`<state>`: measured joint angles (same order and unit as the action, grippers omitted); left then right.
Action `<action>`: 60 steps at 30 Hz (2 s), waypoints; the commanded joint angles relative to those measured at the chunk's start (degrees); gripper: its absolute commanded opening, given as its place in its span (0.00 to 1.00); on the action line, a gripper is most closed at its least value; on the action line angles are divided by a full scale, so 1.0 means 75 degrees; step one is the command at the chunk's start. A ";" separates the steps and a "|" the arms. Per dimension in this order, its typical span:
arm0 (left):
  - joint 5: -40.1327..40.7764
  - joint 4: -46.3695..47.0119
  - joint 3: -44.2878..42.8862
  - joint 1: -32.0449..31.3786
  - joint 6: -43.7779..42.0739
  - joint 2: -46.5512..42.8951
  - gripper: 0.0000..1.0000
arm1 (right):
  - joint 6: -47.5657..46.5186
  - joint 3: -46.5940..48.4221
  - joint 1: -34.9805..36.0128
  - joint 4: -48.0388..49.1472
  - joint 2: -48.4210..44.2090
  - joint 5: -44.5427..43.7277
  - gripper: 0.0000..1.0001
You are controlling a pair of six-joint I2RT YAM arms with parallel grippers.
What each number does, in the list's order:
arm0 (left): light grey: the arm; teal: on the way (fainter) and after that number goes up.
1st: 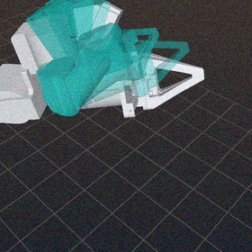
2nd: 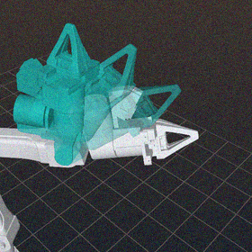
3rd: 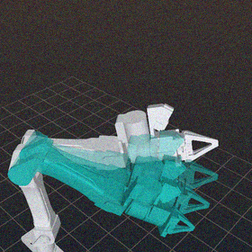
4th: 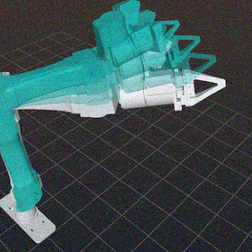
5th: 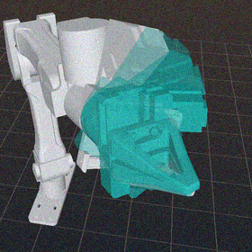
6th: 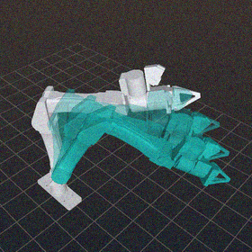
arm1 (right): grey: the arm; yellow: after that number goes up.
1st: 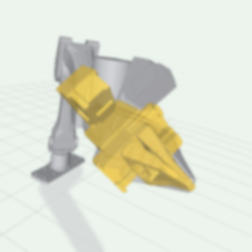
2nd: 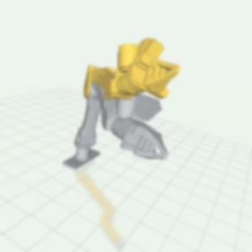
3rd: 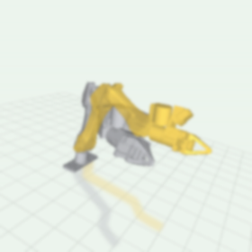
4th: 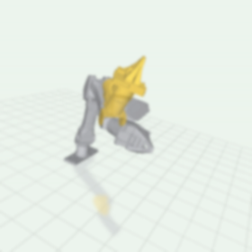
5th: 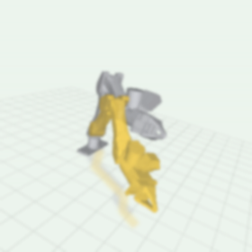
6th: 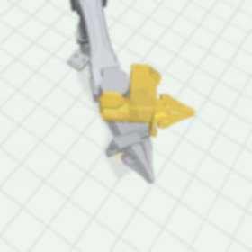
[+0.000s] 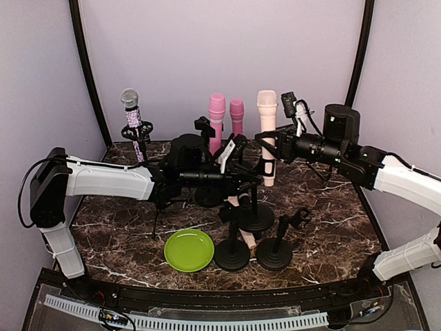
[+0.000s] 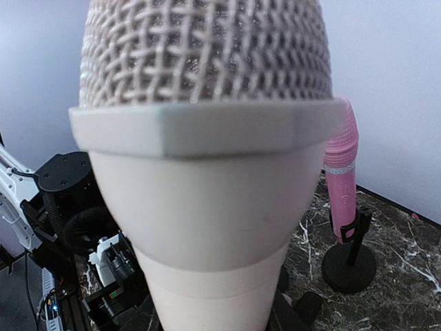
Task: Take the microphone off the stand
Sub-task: Remove the microphone from the microphone stand.
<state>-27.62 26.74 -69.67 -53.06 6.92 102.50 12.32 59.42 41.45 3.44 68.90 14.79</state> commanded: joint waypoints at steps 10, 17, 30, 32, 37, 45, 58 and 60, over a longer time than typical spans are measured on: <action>0.0165 0.0597 0.0051 -0.0007 -0.0230 -0.0207 0.00 | 0.0769 0.0946 0.0362 -0.0088 0.0422 -0.2732 0.00; 0.0156 0.0596 0.0078 -0.0008 -0.0237 -0.0247 0.00 | 0.0539 0.0923 0.0367 -0.0011 0.0357 -0.2340 0.00; 0.0067 0.0587 0.0078 -0.0013 -0.0199 -0.0248 0.00 | -0.0195 0.0662 -0.0095 0.0662 -0.0058 0.1325 0.00; 0.0070 0.0576 0.0078 -0.0009 -0.0205 -0.0254 0.00 | -0.0124 0.0558 -0.0230 0.0913 -0.0157 0.1902 0.00; 0.0081 0.0570 0.0078 -0.0021 -0.0202 -0.0242 0.00 | 0.0011 0.0483 -0.0456 0.1148 -0.0286 0.2568 0.00; 0.0096 0.0629 0.0069 -0.0015 -0.0207 -0.0216 0.00 | 0.0147 0.0490 -0.0523 0.0955 -0.0299 0.1862 0.00; 0.0098 0.0649 -0.0054 -0.0022 -0.0219 -0.0093 0.00 | 0.0536 0.0921 -0.0523 -0.0022 -0.0004 0.0051 0.00; 0.0091 0.0633 -0.0080 -0.0022 -0.0219 -0.0068 0.00 | 0.0614 0.0945 -0.0523 -0.0076 0.0016 -0.0128 0.00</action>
<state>-27.18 29.93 -69.25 -53.21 6.85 102.54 12.80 63.05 37.91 -0.16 69.38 20.27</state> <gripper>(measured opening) 0.244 0.353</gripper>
